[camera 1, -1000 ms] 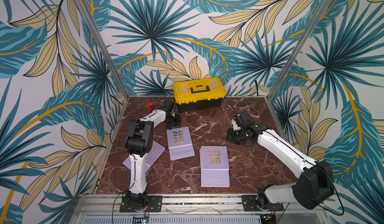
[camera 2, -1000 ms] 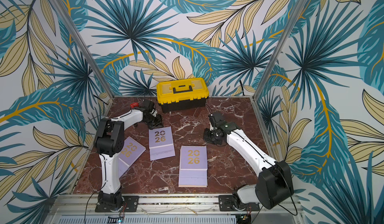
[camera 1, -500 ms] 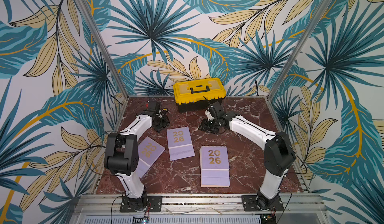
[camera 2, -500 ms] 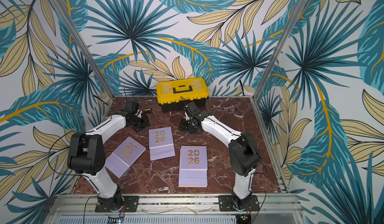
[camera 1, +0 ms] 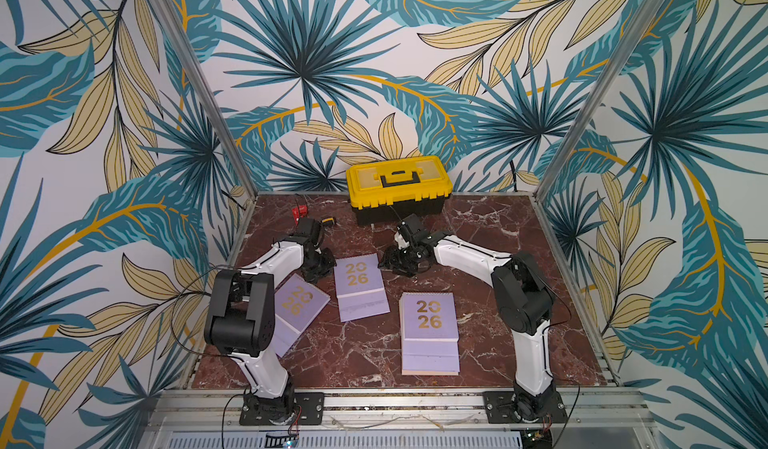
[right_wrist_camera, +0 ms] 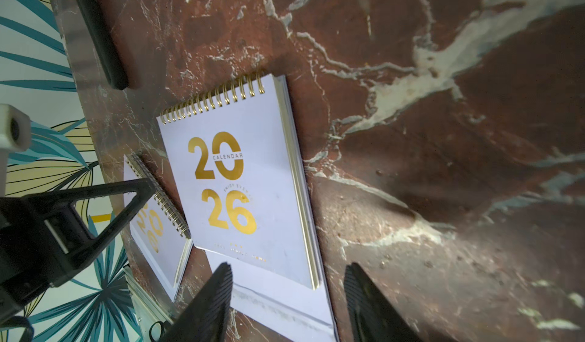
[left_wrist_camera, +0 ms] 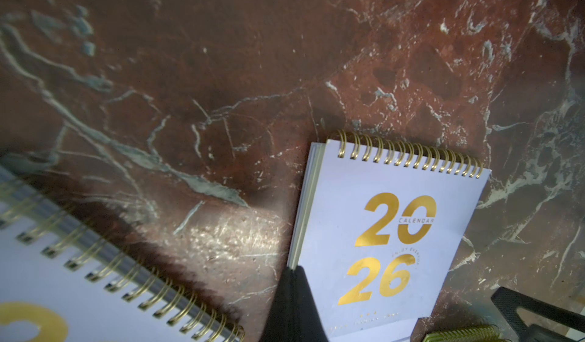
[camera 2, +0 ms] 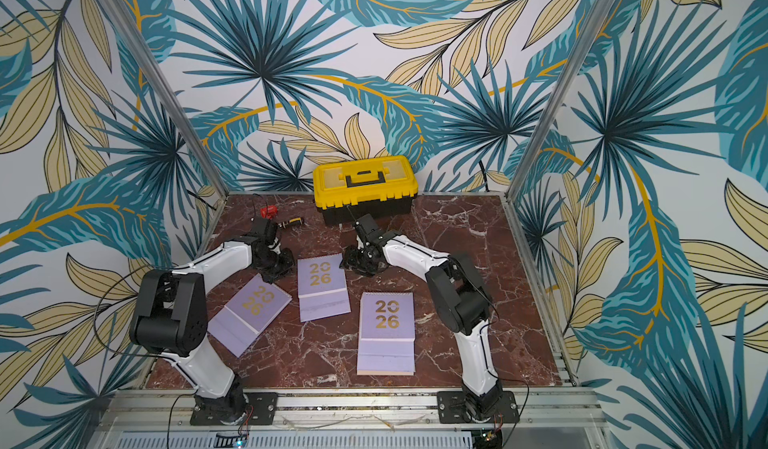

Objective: Stack the calendars
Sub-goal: Pick up the calendar at the center of the board.

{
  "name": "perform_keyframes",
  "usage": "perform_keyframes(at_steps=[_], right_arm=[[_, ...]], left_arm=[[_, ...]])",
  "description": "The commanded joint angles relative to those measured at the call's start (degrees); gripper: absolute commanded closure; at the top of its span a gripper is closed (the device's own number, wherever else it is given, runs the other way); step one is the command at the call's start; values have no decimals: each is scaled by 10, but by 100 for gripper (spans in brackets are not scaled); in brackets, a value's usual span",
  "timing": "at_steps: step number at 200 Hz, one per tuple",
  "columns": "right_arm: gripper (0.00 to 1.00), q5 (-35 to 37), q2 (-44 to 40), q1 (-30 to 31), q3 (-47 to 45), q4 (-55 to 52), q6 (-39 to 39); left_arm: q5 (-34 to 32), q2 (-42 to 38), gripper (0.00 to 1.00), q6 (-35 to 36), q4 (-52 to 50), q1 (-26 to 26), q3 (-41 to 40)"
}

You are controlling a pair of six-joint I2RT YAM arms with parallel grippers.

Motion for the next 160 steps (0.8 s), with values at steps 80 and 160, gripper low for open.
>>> perform_keyframes(at_steps=[80,160], right_arm=[[40,-33,53,3,30,9,9],[40,-47,70,3,20,20,15]], left_arm=[[15,35,100,8,29,-1,-20],[25,42,100,7,45,-2,-37]])
